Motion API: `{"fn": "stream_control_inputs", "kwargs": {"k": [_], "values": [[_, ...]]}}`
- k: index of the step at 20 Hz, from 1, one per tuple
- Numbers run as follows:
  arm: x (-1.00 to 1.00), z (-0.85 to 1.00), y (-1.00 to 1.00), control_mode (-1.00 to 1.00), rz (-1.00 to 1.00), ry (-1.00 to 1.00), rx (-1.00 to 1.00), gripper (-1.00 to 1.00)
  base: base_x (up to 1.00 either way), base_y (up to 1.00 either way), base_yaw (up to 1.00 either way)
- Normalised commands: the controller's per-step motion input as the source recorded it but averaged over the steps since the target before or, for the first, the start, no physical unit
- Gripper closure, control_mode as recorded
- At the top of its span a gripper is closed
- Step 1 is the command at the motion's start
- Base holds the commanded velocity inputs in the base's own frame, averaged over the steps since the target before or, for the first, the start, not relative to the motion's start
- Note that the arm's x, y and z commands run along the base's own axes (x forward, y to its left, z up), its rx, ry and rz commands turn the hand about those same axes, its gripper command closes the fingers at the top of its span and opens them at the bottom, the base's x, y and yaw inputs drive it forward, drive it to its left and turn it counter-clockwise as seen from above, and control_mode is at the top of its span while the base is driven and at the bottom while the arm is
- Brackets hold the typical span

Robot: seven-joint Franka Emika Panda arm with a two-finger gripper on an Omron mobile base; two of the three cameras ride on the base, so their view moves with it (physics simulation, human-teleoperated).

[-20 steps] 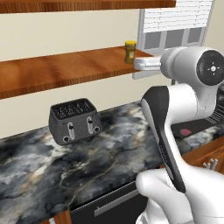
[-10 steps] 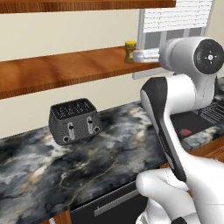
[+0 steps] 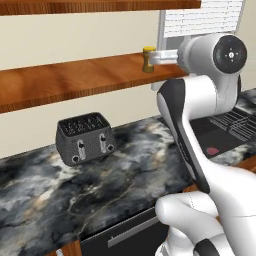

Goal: Collect the turmeric, ketchup, and shaker from the cabinet and place them next to the stove.

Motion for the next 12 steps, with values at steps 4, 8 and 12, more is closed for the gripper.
{"fn": "stream_control_inputs", "kwargs": {"k": [4, 8, 12], "values": [[0.38, 0.01, 0.00, -1.00, 0.00, 0.00, 0.00, -1.00, 0.00, 0.00, 0.00], [0.39, 0.00, 0.01, -1.00, 0.01, 0.00, 0.00, -1.00, 0.00, 0.00, 0.00], [0.41, -0.03, -0.01, -1.00, 0.03, 0.00, 0.00, -1.00, 0.00, 0.00, 0.00]]}}
